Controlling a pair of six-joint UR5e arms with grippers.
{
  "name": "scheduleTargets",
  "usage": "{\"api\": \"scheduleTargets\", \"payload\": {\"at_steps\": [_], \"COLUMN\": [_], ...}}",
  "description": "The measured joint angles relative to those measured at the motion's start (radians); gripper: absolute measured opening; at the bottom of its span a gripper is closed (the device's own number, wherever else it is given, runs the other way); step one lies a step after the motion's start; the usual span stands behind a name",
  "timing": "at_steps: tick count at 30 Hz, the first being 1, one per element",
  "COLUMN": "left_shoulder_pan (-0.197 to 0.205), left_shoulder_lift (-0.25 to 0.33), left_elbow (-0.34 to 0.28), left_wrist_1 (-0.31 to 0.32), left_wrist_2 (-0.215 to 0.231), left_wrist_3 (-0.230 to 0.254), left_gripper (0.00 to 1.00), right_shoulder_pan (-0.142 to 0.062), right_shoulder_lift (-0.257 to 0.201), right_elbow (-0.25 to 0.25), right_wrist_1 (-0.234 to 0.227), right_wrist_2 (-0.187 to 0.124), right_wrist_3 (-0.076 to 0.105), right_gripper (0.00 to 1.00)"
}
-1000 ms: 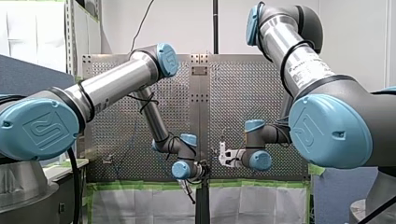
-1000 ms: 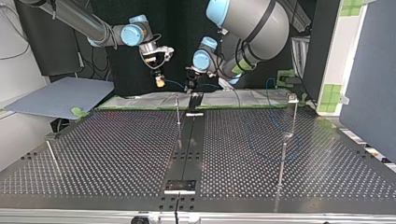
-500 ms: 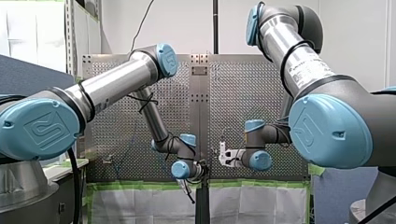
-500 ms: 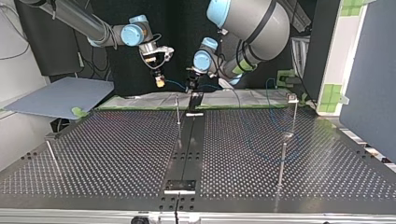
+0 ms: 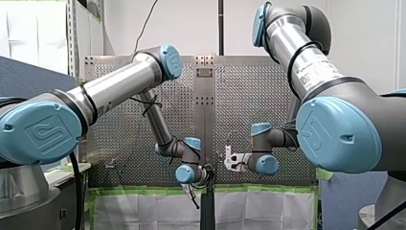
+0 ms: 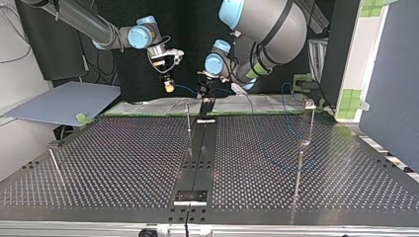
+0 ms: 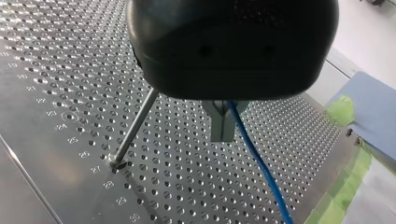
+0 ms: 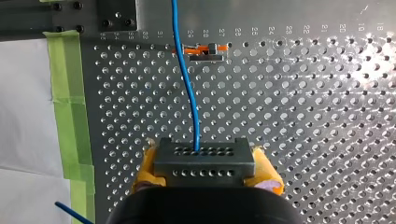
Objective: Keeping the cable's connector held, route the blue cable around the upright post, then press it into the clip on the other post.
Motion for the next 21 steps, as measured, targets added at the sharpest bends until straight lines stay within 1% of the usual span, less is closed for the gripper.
{"api": "scheduleTargets", "payload": {"at_steps": [2, 5, 14, 17, 21], "left_shoulder_pan": [0.000, 0.000, -0.023, -0.029, -0.032], "left_shoulder_lift": [0.000, 0.000, 0.001, 0.001, 0.002], "left_elbow": [0.000, 0.000, 0.000, 0.000, 0.000], "left_wrist_1": [0.000, -0.004, -0.009, -0.003, 0.012], "left_wrist_2": [-0.003, -0.019, -0.092, -0.113, -0.128], "left_wrist_3": [0.012, 0.036, 0.113, 0.137, 0.174], "left_gripper": [0.00, 0.00, 0.00, 0.00, 0.00], "right_shoulder_pan": [0.000, -0.001, -0.014, -0.018, -0.027], "right_shoulder_lift": [0.000, 0.000, 0.004, 0.018, 0.046], "right_elbow": [0.000, 0.000, 0.000, 0.000, -0.002], "right_wrist_1": [0.001, 0.003, 0.004, -0.001, -0.019], "right_wrist_2": [0.000, 0.000, 0.004, 0.006, 0.005], "right_wrist_3": [0.000, 0.000, -0.001, -0.001, 0.003], "right_gripper": [0.00, 0.00, 0.00, 0.00, 0.00]}}
